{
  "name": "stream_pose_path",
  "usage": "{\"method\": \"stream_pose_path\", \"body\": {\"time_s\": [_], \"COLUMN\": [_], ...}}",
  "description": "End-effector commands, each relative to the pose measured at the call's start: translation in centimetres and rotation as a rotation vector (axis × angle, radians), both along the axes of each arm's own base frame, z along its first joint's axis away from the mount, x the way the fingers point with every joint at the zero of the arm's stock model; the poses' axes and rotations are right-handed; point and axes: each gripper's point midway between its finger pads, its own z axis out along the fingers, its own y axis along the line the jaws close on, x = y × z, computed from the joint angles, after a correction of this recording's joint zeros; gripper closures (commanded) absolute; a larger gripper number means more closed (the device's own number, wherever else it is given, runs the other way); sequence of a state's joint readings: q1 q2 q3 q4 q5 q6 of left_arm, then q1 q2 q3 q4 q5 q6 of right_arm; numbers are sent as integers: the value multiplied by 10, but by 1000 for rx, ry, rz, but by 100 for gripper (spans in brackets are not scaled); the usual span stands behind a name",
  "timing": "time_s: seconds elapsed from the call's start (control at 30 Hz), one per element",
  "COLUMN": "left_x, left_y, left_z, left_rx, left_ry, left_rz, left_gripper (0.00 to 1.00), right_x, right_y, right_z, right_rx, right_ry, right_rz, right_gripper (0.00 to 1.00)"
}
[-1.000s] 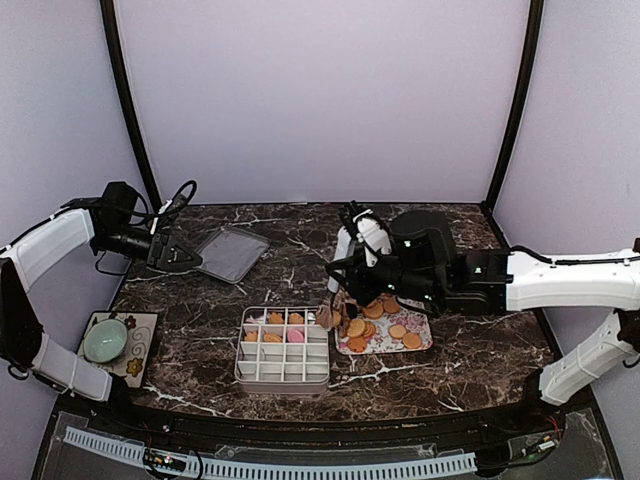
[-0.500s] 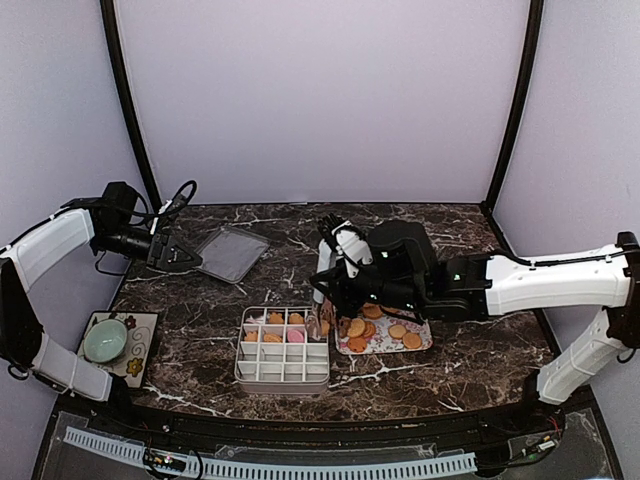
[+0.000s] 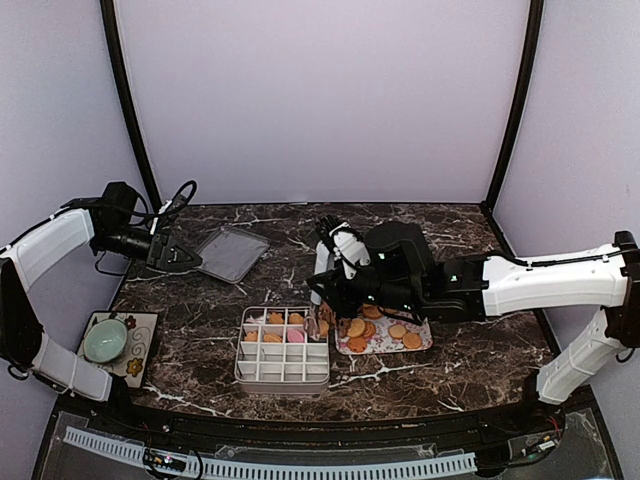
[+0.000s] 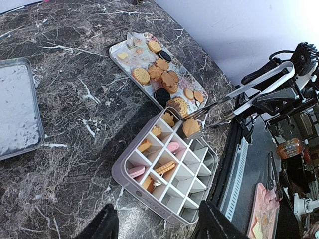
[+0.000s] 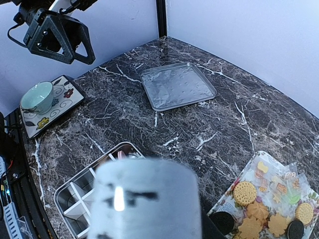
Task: Pack the cookies
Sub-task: Place the fake cookies in the empty pocket of the box, then pick up the fake cookies from the plate.
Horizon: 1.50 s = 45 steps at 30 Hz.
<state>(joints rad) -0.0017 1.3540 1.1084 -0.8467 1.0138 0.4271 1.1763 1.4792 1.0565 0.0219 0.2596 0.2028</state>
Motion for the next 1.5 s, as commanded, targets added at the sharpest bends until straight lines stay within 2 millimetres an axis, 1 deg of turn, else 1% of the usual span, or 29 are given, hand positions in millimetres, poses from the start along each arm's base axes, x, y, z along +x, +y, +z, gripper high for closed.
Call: {"method": "stream_pose_path", "body": {"time_s": [0.0,0.17,0.4,0.5,0.57,0.63,0.73,0.77,0.8,0.93,1.03,1.17,1.3,1.47], "left_x": [-4,-5,-5,-5,-5,-5,-6,-6,-6,-5,-4,-5,-5,-4], "left_y": [0,0,0,0,0,0,0,0,0,0,0,0,0,0], "left_z": [7,7,6,6,6,6,6,6,5,7,8,7,6,7], "left_rx": [-19,-19,-18,-20,-19,-16,-18,-18,-19,-22,-22,-22,-22,-24], "left_ry": [-8,-10,-7,-8,-8,-8,-8,-9,-6,-8,-9,-7,-4,-3], "left_rz": [-10,-12,-14,-14,-15,-14,-16,-16,-15,-15,-14,-16,-15,-15], "left_gripper": [43,43,44,44,43,44,44,44,43,44,44,44,44,44], "right_x": [1,1,3,7,10,14,18,21,21,25,29,36,39,41], "right_y": [7,7,7,2,-7,-20,-45,-55,-64,-96,-119,-145,-157,-160], "right_z": [22,25,36,39,41,44,48,45,48,38,21,-7,-23,-32], "right_rx": [68,75,105,97,91,89,107,104,113,86,52,6,-1,-9], "right_ry": [-36,-41,-55,-71,-82,-87,-88,-85,-87,-80,-66,-35,-17,-7], "right_rz": [-5,-7,-11,-36,-59,-88,-135,-155,-170,-238,-289,-351,-374,-382], "right_gripper": [61,61,62,63,64,64,65,65,65,64,64,61,59,58]}}
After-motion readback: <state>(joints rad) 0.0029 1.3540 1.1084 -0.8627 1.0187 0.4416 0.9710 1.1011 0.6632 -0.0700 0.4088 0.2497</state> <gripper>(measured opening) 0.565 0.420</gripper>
